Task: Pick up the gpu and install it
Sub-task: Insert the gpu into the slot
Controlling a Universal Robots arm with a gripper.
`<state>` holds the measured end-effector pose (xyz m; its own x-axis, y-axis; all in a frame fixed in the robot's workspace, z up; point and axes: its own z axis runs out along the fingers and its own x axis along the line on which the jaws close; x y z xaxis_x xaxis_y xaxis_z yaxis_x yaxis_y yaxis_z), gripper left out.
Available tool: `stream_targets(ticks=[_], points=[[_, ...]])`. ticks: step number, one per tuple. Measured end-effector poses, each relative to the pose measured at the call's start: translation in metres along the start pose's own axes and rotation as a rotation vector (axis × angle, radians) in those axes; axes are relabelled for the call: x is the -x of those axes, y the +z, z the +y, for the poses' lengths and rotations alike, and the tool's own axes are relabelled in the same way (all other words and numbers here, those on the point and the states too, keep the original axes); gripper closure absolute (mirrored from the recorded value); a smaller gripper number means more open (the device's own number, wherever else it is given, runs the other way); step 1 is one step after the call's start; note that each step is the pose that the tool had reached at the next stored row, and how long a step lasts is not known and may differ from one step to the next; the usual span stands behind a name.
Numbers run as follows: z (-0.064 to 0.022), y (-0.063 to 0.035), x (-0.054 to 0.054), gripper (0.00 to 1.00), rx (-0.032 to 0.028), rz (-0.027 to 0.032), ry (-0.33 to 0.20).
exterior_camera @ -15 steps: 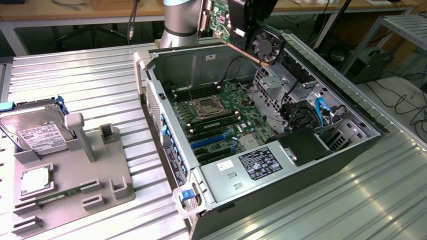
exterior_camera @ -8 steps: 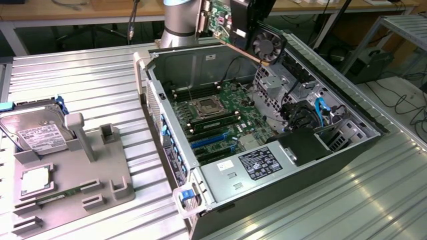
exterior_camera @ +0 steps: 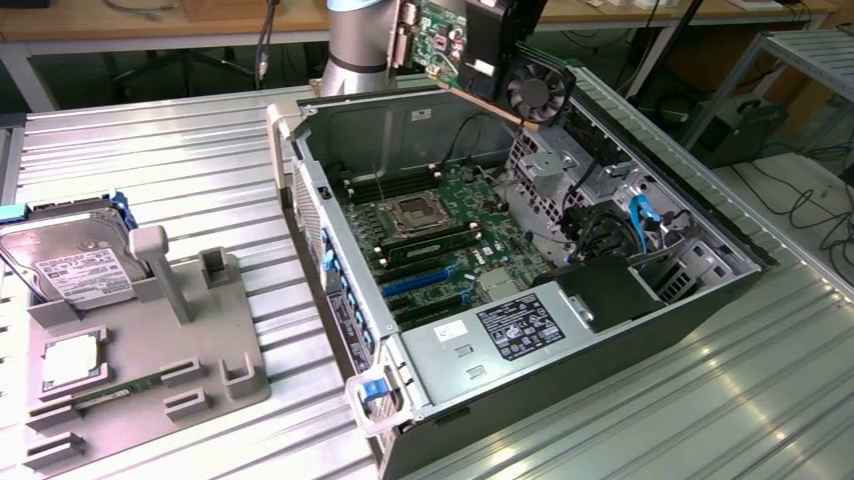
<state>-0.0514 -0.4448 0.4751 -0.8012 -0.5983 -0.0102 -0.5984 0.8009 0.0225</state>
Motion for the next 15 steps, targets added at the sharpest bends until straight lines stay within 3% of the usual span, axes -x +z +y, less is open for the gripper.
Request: stream_targets(ticks=[15], points=[[-0.0003,0.0,-0.0002,0.72,0.0012,0.0027,-0.113]])
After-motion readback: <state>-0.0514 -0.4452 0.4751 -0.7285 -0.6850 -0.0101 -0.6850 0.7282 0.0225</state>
